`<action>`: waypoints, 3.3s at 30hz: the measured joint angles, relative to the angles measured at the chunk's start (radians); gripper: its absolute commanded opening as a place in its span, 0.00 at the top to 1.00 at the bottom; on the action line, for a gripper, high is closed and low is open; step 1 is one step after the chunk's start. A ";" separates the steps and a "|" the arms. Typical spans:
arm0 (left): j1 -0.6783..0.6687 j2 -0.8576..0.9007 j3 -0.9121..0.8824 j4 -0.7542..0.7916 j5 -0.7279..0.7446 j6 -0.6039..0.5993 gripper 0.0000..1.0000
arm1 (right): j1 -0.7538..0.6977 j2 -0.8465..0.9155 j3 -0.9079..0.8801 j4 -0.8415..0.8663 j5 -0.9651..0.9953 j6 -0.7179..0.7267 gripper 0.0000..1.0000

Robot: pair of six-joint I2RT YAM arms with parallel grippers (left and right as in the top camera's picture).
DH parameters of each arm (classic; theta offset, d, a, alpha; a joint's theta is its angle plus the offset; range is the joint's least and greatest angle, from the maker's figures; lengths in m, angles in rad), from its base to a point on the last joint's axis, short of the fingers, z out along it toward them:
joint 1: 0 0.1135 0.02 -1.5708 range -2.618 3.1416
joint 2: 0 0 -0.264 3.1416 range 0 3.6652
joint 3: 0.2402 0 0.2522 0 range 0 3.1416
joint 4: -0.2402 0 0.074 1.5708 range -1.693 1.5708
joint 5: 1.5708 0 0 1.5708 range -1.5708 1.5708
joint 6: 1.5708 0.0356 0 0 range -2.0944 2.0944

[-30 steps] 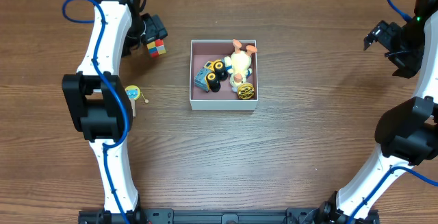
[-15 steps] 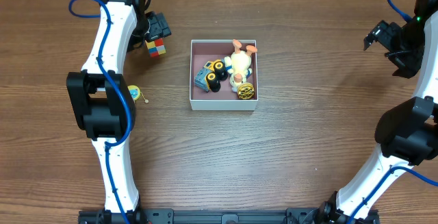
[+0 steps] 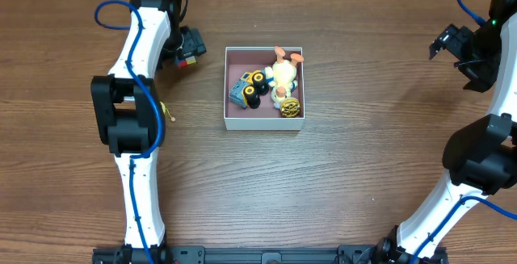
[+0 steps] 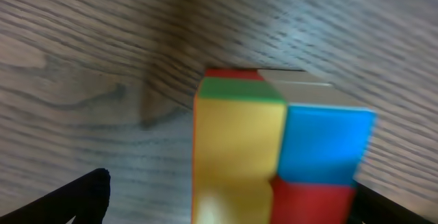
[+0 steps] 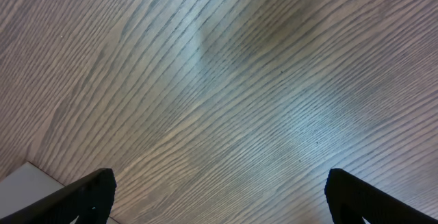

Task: Pack container
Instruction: 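Lower left gripper around the Rubik's cube and close, then carry the cube with left gripper over the box and release, then move left gripper back to the cat-face rattle drum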

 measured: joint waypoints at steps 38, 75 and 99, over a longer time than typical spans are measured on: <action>0.000 0.010 0.221 -0.154 -0.040 0.103 0.64 | 0.000 0.000 0.000 0.000 0.000 0.000 0.00; -0.348 0.010 0.599 -0.544 0.136 0.261 0.44 | 0.000 0.000 0.000 0.000 0.000 0.000 0.00; -0.291 0.002 0.546 -0.544 0.078 0.253 0.00 | 0.000 0.000 0.000 0.000 0.000 0.000 0.00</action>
